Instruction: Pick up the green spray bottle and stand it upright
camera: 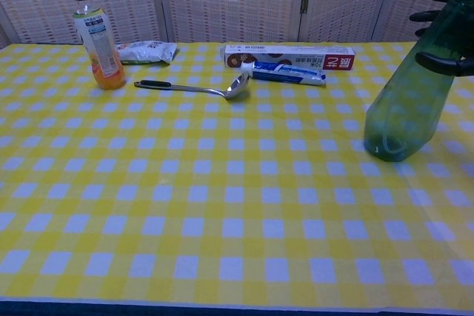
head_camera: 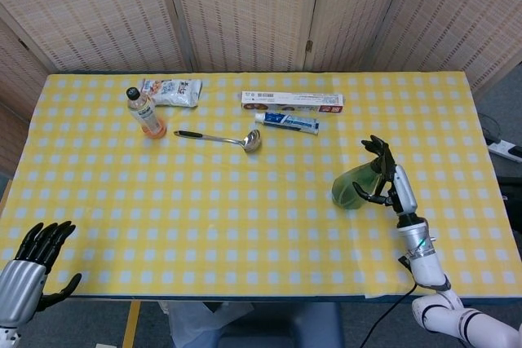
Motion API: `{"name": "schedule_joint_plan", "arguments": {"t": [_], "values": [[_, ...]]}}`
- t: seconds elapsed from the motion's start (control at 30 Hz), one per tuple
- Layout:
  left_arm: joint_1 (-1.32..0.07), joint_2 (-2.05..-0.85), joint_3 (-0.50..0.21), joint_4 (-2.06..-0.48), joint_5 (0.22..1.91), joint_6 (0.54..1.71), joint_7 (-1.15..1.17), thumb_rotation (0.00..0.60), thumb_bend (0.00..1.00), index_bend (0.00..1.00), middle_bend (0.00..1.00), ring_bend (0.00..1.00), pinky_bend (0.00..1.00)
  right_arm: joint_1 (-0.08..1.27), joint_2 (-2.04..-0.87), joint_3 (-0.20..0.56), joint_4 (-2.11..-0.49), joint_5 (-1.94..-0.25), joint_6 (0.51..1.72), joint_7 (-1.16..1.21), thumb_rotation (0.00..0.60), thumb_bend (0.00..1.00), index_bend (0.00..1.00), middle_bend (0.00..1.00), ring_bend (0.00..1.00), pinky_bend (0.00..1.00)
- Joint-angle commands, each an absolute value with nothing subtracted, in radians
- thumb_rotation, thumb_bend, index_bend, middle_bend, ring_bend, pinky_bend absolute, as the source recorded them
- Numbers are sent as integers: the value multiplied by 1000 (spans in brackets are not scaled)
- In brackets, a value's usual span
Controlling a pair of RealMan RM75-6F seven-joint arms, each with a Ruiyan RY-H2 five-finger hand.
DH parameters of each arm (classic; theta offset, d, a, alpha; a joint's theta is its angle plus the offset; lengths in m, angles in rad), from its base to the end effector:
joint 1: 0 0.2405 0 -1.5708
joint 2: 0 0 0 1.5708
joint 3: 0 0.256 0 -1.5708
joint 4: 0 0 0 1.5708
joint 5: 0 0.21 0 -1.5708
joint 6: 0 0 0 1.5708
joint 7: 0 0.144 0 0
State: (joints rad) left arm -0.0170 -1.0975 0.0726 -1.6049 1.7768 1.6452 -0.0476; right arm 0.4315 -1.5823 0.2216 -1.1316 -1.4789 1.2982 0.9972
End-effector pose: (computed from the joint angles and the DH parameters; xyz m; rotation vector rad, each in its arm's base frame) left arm -0.2882 0.1307 0.1557 -1.5503 -0.8464 -1.0502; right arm -0.2606 -0.3215 0.0522 1.0825 -1.5792 1.8017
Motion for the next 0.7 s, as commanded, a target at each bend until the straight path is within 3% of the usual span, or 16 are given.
{"name": "schedule_joint_plan", "arguments": {"t": [0.03,0.37,0.7], "values": [[-16,-1097,73,-1604,1779,1648,-49,559,361,108,132,113,0,427,-1579,221,-1134,-1476,1306,993,600,334,83,157,133,43],[-16,-1098,75,-1603,1783,1649,-44,561,360,109,132,118,0,388,-1521,194,-1185,-1486,1342,1001,600,334,72,147,122,37],[-14,-1100,73,-1606,1782,1653,-31,556,360,109,132,119,0,256,-1371,82,-1314,-1569,1476,996,600,334,59,104,86,0]]}}
